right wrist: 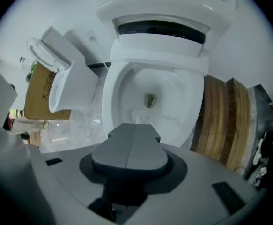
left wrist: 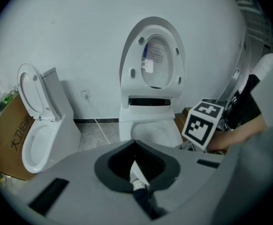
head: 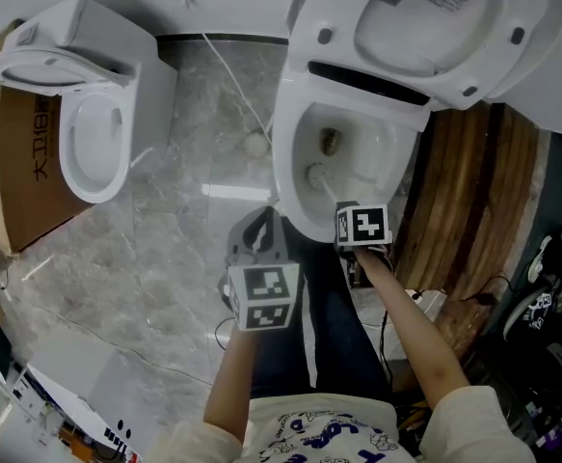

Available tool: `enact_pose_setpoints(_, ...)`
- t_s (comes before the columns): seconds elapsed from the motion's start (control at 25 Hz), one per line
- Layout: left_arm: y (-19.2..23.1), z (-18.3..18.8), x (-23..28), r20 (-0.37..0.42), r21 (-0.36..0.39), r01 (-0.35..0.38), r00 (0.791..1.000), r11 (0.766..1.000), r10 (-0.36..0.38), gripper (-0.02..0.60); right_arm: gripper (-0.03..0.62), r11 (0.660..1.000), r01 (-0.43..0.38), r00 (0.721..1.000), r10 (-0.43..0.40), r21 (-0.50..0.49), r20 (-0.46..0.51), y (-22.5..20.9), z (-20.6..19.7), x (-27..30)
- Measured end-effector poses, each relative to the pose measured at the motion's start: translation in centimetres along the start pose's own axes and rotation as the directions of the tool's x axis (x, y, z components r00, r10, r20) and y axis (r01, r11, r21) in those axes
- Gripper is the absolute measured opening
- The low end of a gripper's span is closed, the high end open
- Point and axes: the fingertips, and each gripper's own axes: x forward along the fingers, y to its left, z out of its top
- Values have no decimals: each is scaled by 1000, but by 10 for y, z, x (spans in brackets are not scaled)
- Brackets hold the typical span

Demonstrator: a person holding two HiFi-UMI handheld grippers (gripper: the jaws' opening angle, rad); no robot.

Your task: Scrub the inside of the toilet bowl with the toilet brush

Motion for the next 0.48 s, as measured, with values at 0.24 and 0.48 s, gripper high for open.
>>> enact_pose_setpoints(0.24,-7,-5,-2,-2,-3,13,1000,1000,-13,2,173,982,-76,995,63,175,78,15,18,-6)
enact_pose_setpoints(0.48,-5,-1,-6,12,0,10,1000,1000,-10,1,172,987,-56,982,27,150,189,20,43,-26)
